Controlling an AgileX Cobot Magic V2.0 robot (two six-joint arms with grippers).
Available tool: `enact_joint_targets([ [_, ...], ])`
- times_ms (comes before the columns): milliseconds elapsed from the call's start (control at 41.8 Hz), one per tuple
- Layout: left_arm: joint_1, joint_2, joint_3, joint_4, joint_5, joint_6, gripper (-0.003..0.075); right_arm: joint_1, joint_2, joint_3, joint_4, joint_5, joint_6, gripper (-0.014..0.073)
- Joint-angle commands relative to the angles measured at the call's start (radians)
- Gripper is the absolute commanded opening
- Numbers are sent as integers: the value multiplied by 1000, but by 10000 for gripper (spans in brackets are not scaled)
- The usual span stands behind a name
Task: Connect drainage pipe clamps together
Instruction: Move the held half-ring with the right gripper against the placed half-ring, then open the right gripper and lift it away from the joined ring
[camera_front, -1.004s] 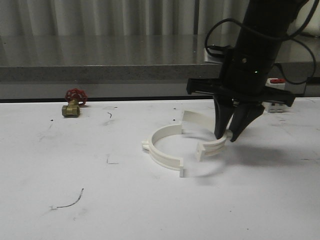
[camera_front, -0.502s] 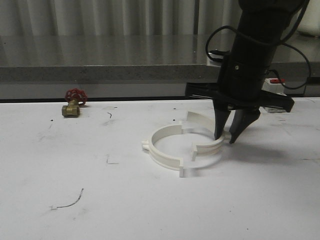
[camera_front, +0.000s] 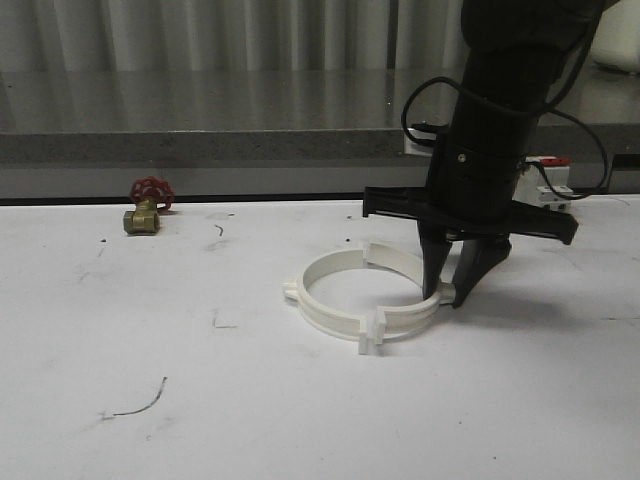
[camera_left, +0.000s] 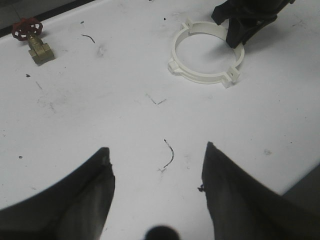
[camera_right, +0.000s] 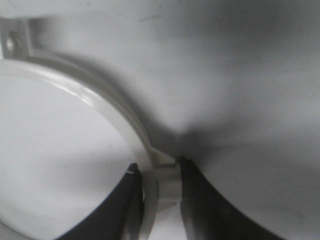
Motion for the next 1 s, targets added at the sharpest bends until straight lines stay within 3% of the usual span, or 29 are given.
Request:
enact_joint_targets([
  [0,2,-4,-28,-15,-67,-1,388,5,-40,-25,31,-27,-1,177],
  [215,2,-4,-28,-15,-67,-1,388,6,-40,-25,39,-39,-1,180],
  [502,2,-4,-28,-15,-67,-1,388,6,-40,-25,41,-40,-1,262],
  [980,2,-4,-28,-15,-67,-1,388,6,-43,-25,72,-56,-1,262],
])
